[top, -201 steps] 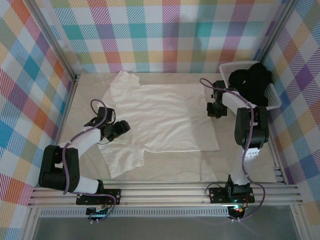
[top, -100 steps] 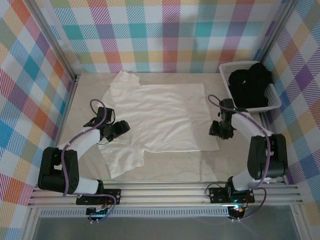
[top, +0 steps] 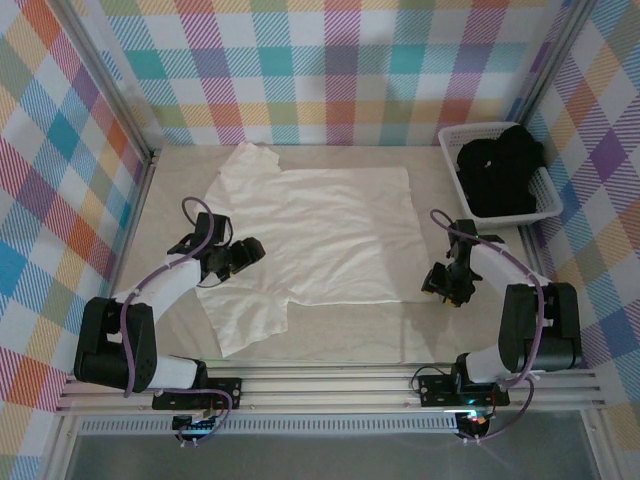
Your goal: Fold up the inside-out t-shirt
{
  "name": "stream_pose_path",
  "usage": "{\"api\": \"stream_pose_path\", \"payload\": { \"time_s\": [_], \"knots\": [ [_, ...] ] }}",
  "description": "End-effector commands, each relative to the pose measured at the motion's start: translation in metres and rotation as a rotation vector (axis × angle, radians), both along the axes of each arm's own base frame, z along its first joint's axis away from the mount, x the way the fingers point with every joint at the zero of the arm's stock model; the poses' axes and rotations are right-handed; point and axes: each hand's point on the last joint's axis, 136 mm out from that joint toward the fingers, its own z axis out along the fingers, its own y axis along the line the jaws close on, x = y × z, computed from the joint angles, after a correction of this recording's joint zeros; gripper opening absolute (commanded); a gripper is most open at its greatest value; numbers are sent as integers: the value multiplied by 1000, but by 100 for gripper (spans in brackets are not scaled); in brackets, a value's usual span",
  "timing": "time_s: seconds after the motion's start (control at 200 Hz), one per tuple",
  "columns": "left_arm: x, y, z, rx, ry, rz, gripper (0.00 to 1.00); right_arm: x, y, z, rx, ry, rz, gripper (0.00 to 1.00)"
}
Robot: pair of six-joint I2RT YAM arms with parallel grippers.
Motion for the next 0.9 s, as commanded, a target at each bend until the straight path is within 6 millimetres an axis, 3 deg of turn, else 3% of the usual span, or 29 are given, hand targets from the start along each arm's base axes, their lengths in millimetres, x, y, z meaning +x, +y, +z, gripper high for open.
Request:
{"api": "stream_pose_path", "payload": {
  "time_s": [0.0,0.125,0.275,0.38,0.61,0.895],
  "knots": [
    [10,-7,14,-22,-42,-18,77,3,7,-10,46,14,-22,47],
    [9,-6,15,-12,-42,-23,77,6,11,-15,73,19,-28,38],
    [6,-4,17,-5,-45,-22,77,17,1,-12,38,-30,-44,10],
    [4,-8,21,-24,-44,-33,77,31,-14,-3,11,-86,-69,0],
    [-17,-13,16,-5,31,-59,77,58,-36,17,10,-162,-110,0],
    [-99,14,-12,271,195,0,76,72,-23,29,88,-229,-69,0]
  ]
}}
